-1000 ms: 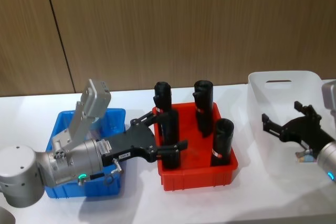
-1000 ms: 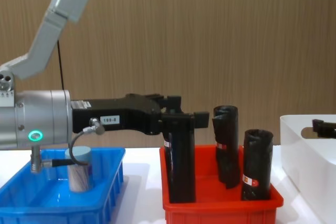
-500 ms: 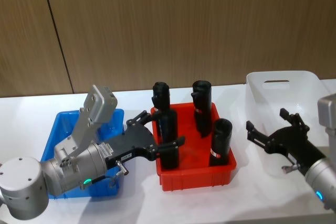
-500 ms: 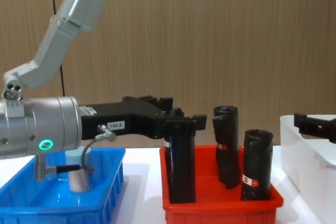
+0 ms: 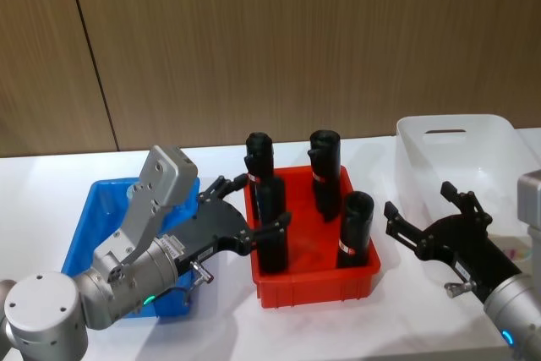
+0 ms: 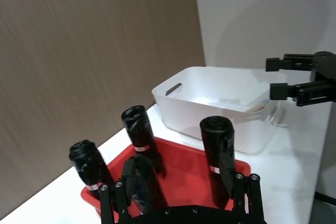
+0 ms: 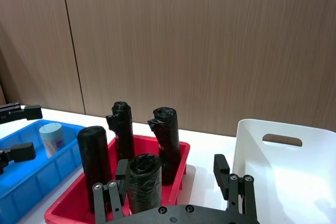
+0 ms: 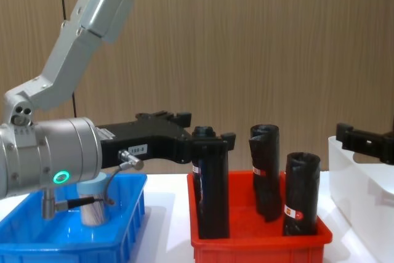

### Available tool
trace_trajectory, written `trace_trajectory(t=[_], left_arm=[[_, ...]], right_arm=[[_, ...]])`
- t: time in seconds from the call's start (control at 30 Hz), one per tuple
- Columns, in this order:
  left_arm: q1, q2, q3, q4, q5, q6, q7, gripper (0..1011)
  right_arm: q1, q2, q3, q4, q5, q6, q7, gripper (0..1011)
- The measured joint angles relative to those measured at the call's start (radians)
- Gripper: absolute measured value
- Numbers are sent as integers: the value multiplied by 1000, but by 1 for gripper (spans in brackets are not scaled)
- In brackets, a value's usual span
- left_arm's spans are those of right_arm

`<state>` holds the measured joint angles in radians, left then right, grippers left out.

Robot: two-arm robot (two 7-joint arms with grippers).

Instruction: Pick the cotton swabs from the blue box and place them into the white box.

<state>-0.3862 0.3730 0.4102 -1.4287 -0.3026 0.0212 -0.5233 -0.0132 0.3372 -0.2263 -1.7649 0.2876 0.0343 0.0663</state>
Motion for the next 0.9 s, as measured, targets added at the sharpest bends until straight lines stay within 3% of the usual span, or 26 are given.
trace_trajectory(t=[0.9], left_arm=[[105,7,31,-139,72,-5,357,1004]], right_arm=[[-1,0,0,-2,0,0,0,1002]])
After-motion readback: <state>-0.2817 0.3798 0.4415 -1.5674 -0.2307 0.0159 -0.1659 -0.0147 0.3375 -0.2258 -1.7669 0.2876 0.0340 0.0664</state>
